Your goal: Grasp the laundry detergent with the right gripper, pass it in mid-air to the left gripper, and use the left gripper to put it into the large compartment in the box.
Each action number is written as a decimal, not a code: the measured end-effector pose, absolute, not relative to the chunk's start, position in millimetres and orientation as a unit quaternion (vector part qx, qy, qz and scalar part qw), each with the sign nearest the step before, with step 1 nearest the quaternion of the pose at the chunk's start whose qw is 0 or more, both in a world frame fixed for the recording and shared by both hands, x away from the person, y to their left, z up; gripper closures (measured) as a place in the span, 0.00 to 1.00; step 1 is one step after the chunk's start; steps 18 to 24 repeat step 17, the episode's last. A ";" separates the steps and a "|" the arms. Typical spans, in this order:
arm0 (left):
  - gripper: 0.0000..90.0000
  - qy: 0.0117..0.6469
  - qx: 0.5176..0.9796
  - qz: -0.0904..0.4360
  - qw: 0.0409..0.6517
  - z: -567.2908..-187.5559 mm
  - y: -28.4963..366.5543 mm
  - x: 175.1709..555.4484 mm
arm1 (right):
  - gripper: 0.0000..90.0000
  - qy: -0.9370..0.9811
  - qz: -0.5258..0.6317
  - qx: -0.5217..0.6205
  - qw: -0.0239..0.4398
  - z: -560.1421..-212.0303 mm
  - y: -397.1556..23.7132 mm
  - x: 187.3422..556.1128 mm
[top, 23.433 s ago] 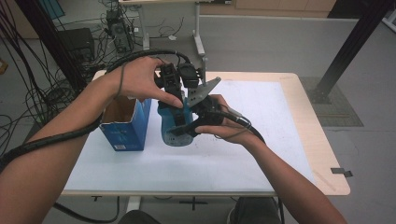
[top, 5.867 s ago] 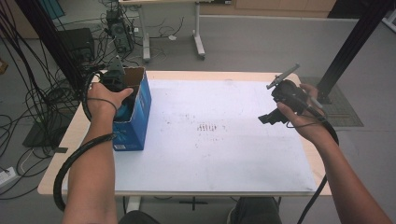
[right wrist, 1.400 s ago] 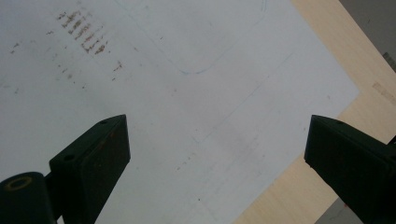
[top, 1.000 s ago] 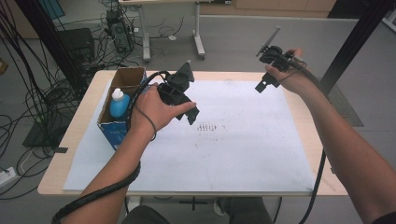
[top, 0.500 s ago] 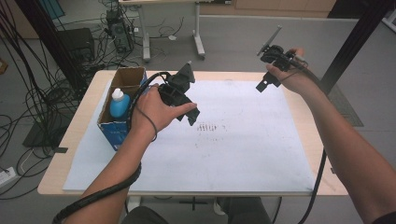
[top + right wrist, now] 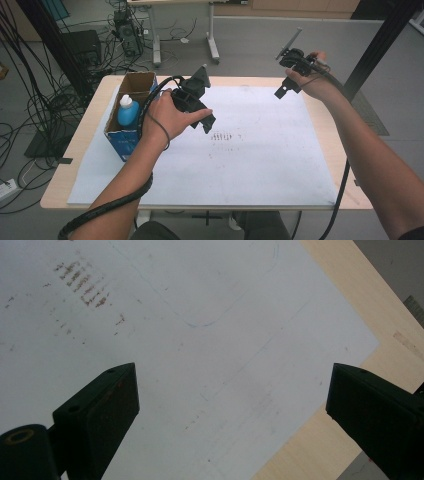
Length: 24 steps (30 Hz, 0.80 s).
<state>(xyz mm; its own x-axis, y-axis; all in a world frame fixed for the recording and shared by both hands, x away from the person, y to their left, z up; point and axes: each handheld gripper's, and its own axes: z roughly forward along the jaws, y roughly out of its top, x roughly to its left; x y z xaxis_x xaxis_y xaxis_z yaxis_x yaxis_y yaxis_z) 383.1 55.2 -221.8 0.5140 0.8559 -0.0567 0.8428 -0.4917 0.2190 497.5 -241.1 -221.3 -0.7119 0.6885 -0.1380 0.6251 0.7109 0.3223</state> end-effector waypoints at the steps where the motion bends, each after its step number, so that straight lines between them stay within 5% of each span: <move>1: 0.15 0.492 0.863 0.029 0.110 -221.8 55.5 383.3 | 0.07 0.916 0.127 0.359 0.125 -221.2 -241.1 497.6; 24: 0.15 0.499 0.858 0.029 0.116 -223.4 59.0 389.8 | 0.07 0.918 0.123 0.357 0.123 -223.2 -240.7 499.3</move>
